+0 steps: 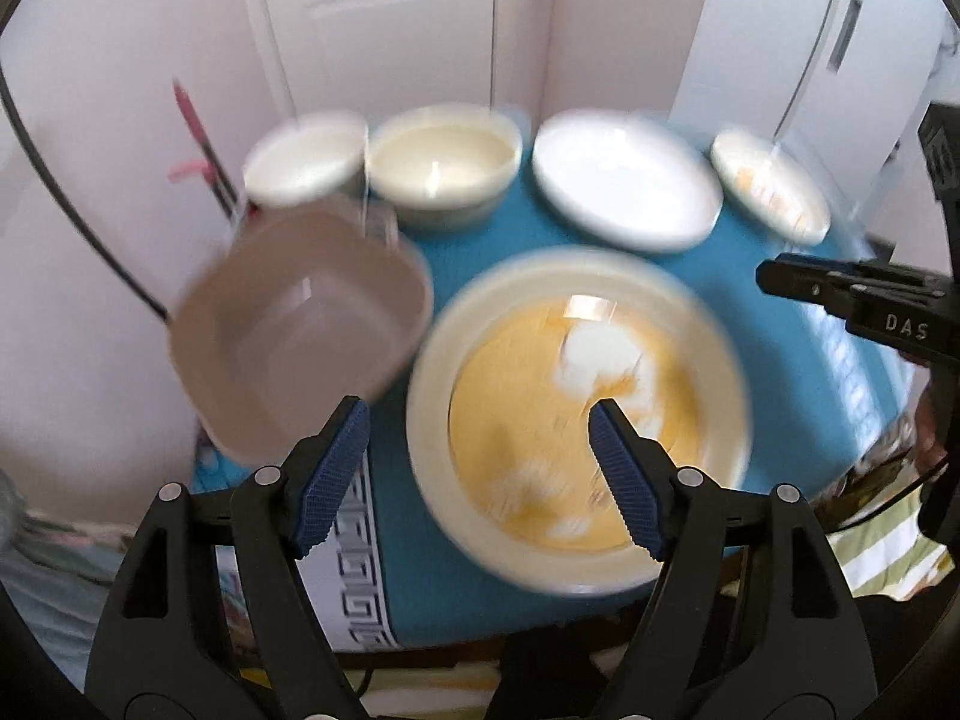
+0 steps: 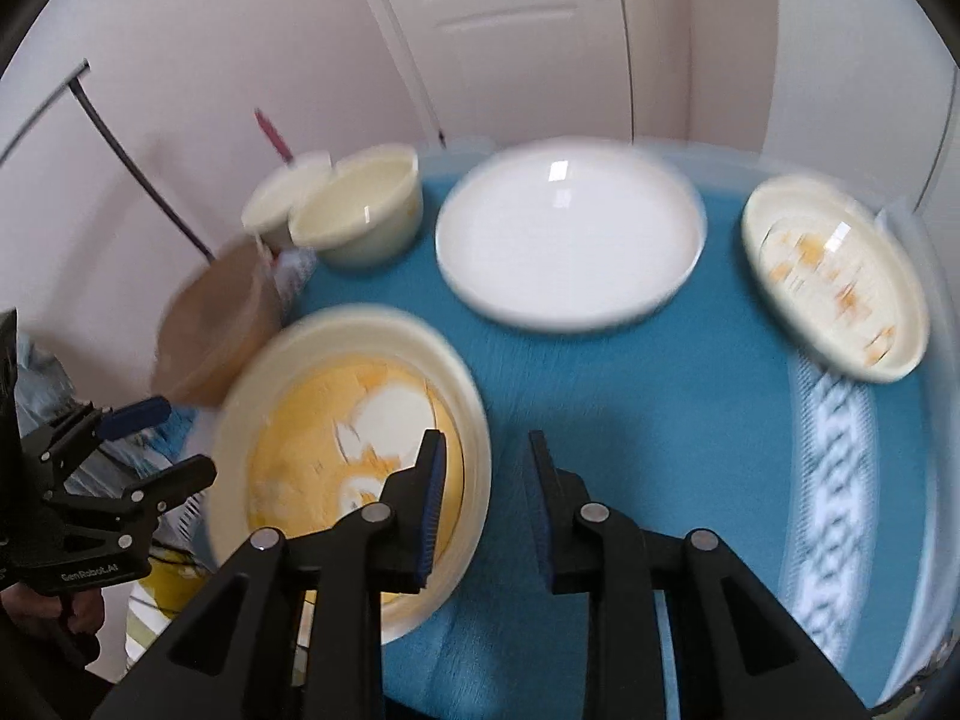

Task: Organize plates and bowls
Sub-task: 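Lower the yellow plate onto the cloth beside the basin and open both grippers, then grasp the rim of the white deep plate with both grippers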

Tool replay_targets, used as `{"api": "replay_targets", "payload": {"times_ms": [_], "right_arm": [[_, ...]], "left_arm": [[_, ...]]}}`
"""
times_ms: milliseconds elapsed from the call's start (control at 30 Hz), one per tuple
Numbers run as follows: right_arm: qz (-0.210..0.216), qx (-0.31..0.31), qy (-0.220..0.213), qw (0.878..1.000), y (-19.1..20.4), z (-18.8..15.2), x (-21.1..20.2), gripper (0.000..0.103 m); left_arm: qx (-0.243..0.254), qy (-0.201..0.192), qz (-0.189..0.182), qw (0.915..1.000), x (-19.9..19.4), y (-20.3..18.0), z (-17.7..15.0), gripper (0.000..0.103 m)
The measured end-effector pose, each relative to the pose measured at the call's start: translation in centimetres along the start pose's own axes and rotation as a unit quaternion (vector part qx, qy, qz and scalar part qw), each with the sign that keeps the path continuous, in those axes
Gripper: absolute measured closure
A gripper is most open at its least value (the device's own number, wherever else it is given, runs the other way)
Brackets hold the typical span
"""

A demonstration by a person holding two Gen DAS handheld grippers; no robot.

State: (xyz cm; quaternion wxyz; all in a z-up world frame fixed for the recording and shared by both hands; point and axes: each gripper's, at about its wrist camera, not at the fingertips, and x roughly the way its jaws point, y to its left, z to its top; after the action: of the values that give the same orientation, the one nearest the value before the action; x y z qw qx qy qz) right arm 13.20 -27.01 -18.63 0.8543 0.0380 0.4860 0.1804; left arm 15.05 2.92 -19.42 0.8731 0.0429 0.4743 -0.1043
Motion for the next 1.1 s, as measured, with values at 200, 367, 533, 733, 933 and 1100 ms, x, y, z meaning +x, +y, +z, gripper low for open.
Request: {"api": "replay_targets", "payload": {"times_ms": [200,367,533,733,933,1100], "right_arm": [[0.023,0.013,-0.075,0.997,-1.4,5.2,-5.2,0.0],[0.007,-0.01,-0.086,0.996,-4.2,9.7,-6.6,0.0],[0.005,-0.04,-0.035,0.999,-7.6,13.4,-4.8,0.0],[0.045,-0.074,0.046,0.995,-12.0,15.6,1.6,0.0],[0.107,-0.122,0.105,0.981,-14.2,16.2,8.3,0.008],[0.139,-0.161,0.153,0.965,-14.1,15.0,12.6,0.041]], "left_arm": [[-0.019,-0.095,-0.043,0.9944,-3.6,-1.6,6.7,0.0],[-0.053,-0.091,-0.077,0.9915,-1.5,-3.4,10.6,0.0],[-0.122,-0.051,-0.078,0.9881,2.6,-4.1,12.0,0.0],[-0.196,-0.012,-0.054,0.9791,7.6,-4.1,11.5,0.0],[-0.244,0.025,-0.046,0.9684,13.4,-4.4,11.1,0.017],[-0.258,0.04,-0.033,0.9648,16.5,-5.0,10.7,0.028]]}}
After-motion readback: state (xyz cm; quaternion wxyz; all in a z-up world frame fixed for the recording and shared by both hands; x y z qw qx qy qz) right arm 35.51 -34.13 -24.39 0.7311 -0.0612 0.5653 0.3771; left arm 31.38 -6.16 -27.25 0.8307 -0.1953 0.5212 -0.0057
